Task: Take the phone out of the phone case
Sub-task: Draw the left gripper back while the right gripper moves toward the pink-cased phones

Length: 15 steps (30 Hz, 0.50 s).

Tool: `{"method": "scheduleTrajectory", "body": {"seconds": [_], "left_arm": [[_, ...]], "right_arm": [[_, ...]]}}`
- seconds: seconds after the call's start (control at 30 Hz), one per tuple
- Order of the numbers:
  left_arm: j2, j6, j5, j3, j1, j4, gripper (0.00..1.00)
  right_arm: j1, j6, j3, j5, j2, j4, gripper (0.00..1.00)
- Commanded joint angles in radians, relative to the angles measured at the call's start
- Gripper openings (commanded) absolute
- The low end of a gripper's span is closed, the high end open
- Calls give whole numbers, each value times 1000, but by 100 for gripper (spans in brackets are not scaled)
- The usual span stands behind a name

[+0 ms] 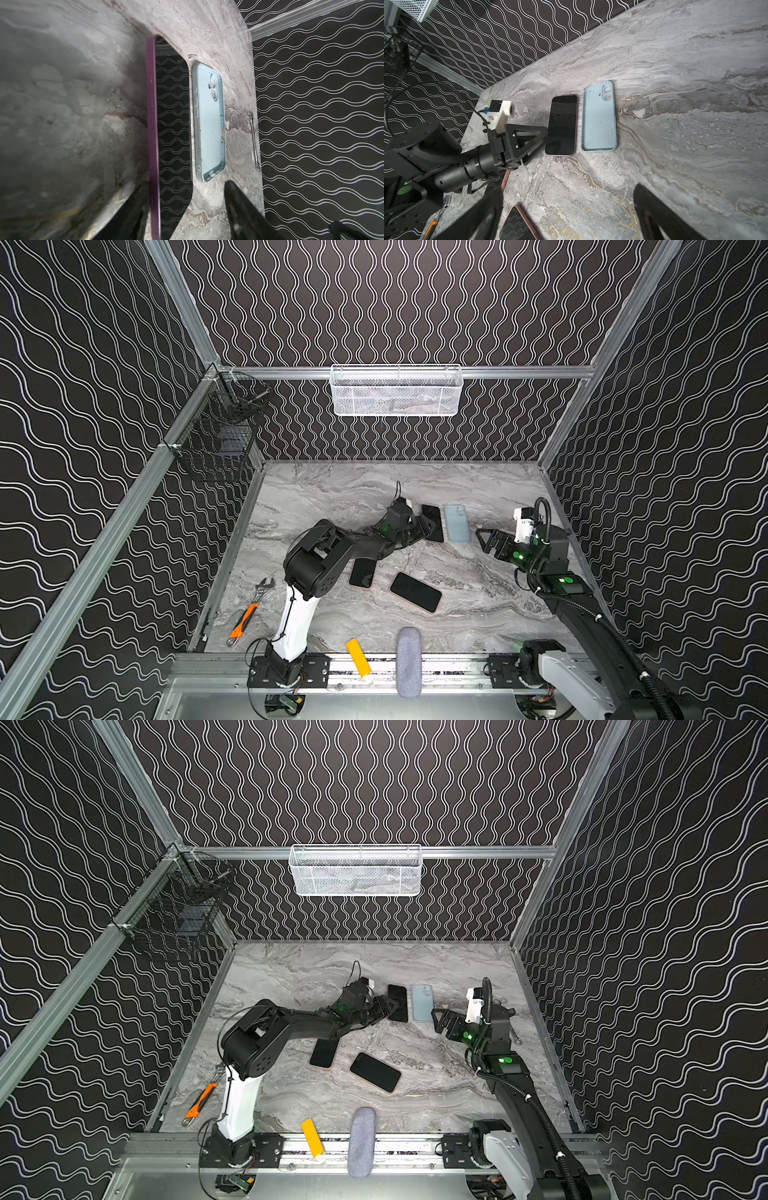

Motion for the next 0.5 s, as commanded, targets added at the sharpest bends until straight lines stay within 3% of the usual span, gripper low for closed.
{"method": "scheduleTrajectory", "body": {"seconds": [0.0,0.27,0.47], "left_arm": [[-18,39,-6,1,2,5,62],[-107,51,19,-15,42,-58,69],[-272,123,45,-3,121,-210,81]], "right_arm": [[-1,-10,16,-38,13,44,99],[14,-58,45,-149,52,11,98],[151,-169,91,-61,80,-86,98]]}}
